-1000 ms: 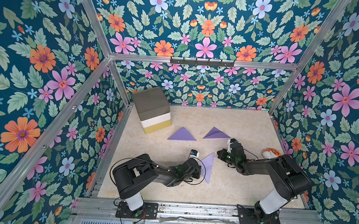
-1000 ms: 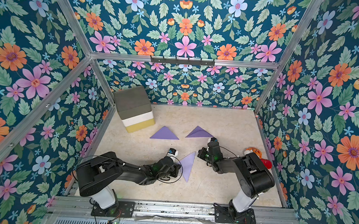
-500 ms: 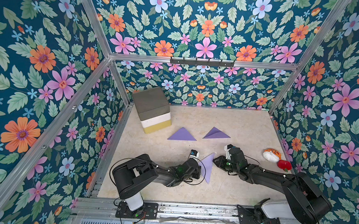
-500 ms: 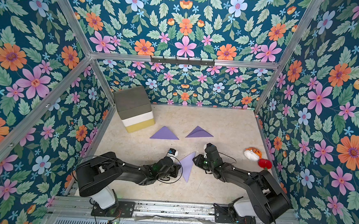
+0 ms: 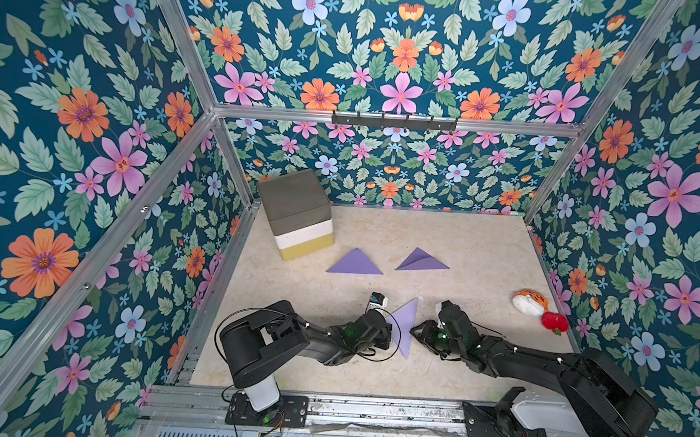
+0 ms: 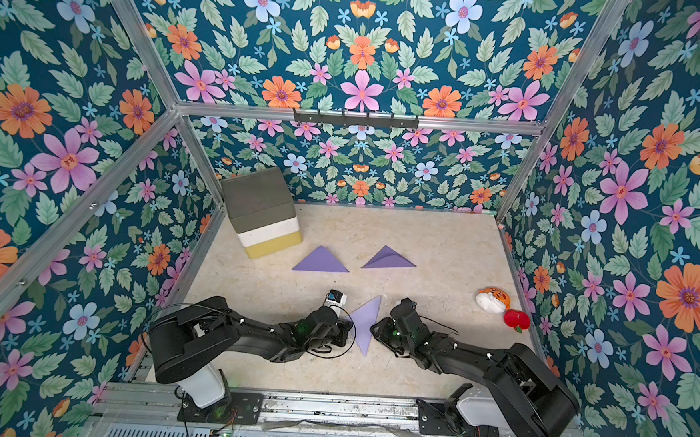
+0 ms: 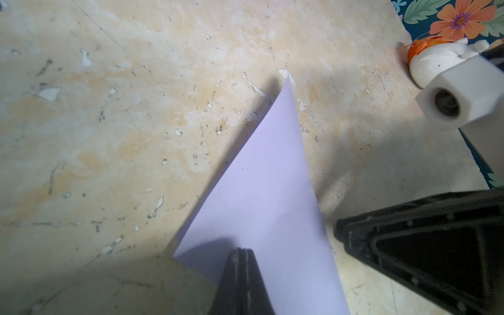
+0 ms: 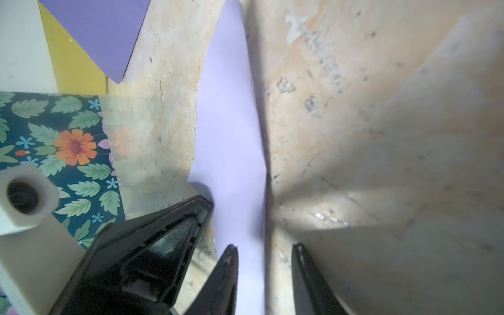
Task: Fold the square paper diagonally
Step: Pick up the paper from the center of the board.
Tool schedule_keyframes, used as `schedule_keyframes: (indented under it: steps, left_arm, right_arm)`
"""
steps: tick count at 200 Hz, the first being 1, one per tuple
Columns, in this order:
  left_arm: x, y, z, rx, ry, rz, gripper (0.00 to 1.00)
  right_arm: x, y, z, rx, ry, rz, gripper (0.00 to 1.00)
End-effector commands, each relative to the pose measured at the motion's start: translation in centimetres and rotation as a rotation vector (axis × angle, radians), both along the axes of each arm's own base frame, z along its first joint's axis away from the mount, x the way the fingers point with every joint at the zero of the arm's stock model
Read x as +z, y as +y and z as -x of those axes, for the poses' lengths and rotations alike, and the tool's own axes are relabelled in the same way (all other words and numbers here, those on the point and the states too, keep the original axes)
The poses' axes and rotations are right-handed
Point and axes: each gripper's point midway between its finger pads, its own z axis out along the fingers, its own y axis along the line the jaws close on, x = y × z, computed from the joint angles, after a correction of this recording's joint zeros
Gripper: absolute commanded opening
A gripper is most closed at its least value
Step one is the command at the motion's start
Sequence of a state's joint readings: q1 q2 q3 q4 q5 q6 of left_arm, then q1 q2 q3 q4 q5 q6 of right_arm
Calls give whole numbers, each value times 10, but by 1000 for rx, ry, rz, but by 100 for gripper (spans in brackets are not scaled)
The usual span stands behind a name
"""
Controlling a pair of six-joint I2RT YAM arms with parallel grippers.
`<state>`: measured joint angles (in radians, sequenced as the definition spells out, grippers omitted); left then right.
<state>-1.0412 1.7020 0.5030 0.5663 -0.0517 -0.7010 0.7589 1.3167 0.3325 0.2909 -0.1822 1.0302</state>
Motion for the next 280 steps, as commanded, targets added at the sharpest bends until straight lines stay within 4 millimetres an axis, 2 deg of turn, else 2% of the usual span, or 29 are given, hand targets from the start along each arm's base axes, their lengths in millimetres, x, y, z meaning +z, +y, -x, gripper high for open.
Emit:
schedule_keyframes:
  steps: [1,25,47,75,107,130,156,194,206,233,260,268,280]
  left_arm:
    - [-60,53,43,-35,208,-279,0]
    - [-59,53,43,-37,204,-278,0]
    - [-59,53,42,-36,202,-279,0]
    - [-58,53,43,-36,201,-278,0]
    - [-57,52,42,-38,197,-274,0]
    - [-56,51,42,-38,196,-271,0]
    - [-54,55,41,-18,185,-265,0]
    - [-46,58,38,-5,154,-261,0]
    - [-45,59,38,-3,149,-258,0]
    - [-39,57,36,-1,134,-234,0]
    - [-20,52,31,6,97,-195,0]
    - [-9,51,26,18,72,-182,9]
    - [12,49,19,27,23,-168,33]
  right_arm:
    - [-3,3,-4,-38,11,-9,36]
    - [-6,8,-5,-44,16,-47,34]
    - [0,13,-8,-58,-7,-114,33]
    - [19,21,-15,-64,-76,-223,33]
    - [28,25,-22,-58,-133,-239,33]
    - [34,36,-28,-29,-152,-263,33]
    - [30,45,-33,-14,-144,-261,29]
    - [13,31,-35,-53,-125,-149,26]
    - [10,30,-35,-45,-127,-130,22]
    - [9,35,-34,-14,-124,-124,7]
    - [17,36,-36,3,-147,-121,0]
    - [22,34,-37,-4,-162,-114,0]
    - [31,28,-39,-22,-196,-101,0]
